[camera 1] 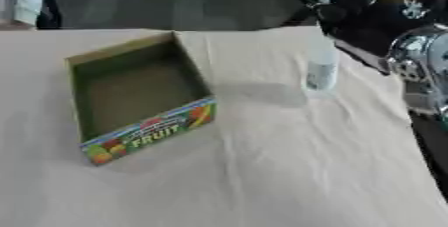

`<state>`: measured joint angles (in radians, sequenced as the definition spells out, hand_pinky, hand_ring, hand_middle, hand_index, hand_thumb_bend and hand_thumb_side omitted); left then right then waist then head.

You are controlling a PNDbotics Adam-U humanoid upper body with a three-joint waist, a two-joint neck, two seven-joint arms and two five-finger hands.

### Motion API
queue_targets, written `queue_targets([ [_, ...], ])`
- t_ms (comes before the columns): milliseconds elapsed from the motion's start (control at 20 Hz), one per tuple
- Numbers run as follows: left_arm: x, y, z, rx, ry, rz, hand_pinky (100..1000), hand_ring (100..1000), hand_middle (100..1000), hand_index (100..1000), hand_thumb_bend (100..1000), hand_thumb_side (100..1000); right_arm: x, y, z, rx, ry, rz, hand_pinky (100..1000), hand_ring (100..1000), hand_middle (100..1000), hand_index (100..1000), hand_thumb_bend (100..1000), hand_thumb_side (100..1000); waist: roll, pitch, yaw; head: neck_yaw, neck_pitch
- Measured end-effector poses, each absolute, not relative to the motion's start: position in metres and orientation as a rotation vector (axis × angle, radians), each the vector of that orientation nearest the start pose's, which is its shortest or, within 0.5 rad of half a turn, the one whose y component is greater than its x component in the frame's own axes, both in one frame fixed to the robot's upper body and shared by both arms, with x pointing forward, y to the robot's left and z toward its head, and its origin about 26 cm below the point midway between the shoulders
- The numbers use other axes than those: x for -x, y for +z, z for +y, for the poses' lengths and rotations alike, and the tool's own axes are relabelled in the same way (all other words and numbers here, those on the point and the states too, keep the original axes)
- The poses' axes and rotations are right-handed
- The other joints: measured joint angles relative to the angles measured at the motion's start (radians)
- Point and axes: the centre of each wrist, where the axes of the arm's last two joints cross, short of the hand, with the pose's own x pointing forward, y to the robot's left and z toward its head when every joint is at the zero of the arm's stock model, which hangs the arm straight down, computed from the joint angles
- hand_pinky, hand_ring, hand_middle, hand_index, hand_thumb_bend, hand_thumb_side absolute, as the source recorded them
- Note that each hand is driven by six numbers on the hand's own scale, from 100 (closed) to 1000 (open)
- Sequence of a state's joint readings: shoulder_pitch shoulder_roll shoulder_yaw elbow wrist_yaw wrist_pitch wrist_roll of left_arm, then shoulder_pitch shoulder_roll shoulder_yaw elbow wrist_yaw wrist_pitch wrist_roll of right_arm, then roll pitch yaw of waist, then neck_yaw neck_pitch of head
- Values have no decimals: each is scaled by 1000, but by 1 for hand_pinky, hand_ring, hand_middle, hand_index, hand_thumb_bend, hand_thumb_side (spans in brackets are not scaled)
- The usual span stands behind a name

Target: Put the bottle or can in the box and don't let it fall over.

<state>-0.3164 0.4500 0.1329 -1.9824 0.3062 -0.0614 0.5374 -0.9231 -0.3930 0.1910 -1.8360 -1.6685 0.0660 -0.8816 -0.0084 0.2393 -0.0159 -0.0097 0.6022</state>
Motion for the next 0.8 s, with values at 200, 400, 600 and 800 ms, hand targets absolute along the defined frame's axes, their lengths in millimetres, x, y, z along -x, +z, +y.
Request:
queue_targets([
  [200,-299,228,309,-282,405,-2357,1000,1000,1000,930,188,835,-320,378,-153,-1134,-398,-1421,100,100,100,942,373,519,-5,-1,2,-1,3],
  [400,-299,228,309,-280,403,-2357,1000,1000,1000,930,192,822,-317,398,-136,-1126,-295,-1432,100,100,100,943,355,670,-16,-3,14,-6,4],
  [600,-300,231,306,-263,393,-2366,1000,1000,1000,928,195,819,-320,410,-116,-1119,-227,-1415,100,100,100,944,352,674,-28,-3,30,-21,4],
  [800,-302,235,302,-238,381,-2377,1000,1000,1000,925,198,817,-323,414,-94,-1113,-169,-1381,100,100,100,944,350,677,-41,-3,49,-38,4],
])
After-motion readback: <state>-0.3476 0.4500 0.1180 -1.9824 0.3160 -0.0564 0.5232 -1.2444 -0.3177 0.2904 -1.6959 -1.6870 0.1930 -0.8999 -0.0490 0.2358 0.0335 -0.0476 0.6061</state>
